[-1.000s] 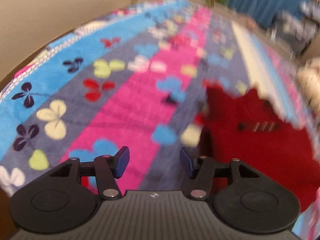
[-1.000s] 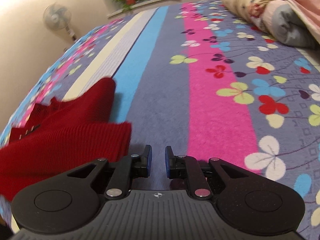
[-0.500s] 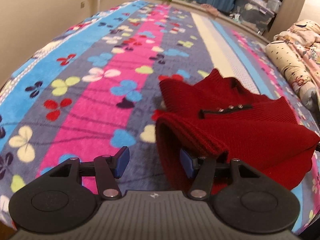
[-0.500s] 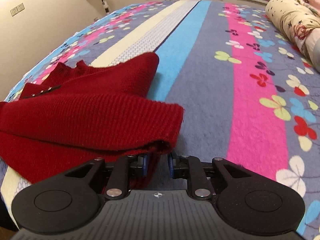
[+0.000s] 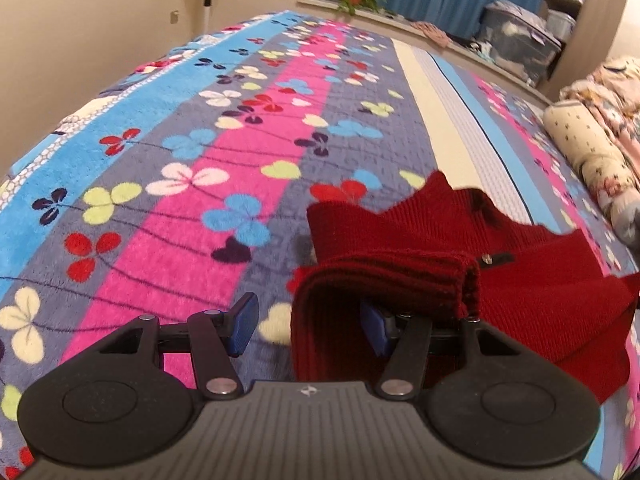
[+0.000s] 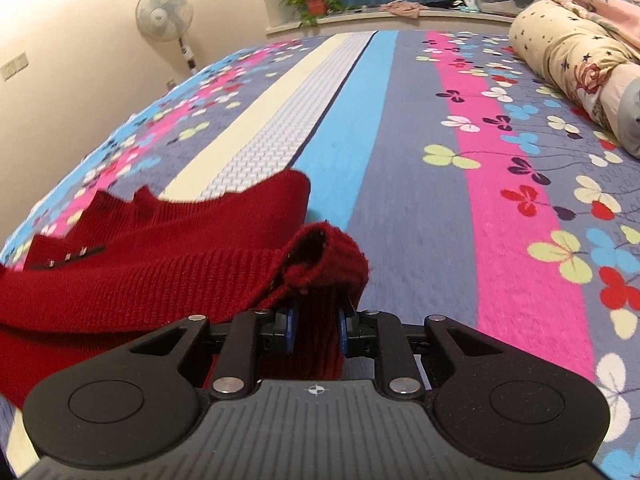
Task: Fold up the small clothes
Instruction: 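Grasp the folded hem edge with the right tool while the left tool grasps it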
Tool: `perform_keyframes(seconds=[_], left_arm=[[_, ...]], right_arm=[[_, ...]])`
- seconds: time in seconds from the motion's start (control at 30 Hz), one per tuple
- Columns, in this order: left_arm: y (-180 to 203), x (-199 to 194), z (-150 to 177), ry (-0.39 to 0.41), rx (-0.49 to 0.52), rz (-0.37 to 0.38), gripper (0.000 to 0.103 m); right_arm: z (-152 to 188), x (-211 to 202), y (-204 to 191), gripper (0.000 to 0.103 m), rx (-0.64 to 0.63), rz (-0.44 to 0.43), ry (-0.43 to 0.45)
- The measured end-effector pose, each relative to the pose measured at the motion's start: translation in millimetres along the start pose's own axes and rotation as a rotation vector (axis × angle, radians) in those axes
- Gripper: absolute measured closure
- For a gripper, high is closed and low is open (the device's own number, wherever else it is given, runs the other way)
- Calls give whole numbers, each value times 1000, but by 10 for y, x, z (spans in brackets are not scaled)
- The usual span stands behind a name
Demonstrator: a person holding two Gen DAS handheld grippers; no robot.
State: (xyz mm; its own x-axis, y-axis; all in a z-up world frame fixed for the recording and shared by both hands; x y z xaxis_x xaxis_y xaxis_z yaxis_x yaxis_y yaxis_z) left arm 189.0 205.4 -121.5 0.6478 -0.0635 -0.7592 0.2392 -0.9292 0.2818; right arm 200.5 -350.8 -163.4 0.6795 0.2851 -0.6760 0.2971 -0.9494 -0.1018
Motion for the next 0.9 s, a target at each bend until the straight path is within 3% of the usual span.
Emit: perform_keyframes(seconds=[0.53,0.7,0.9], left_arm=[[-126,113,-223,49,-70,-7,41],[-127,130,-232,54,-72,-13,40],[-183,135,-254,51,-116,-3,40]], right_arm=[[-178,224,136,82,119,28,36],[-150,234,209,76,141,55,29],[-131,249,227,75,150,53,24]])
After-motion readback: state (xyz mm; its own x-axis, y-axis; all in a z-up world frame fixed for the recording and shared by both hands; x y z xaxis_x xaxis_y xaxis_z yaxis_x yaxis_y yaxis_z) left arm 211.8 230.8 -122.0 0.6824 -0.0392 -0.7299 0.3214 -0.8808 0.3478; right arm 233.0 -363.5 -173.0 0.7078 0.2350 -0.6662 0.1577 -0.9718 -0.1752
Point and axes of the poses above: each gripper's, at about its wrist camera, not at the fingertips, and x roughly the way its jaws point, y to its right, z to its underside, the point moved 10 cm from there along x, roughly the way its jaws point, and after that the axes turned 13 degrees about -x, right-handed, at the moved point
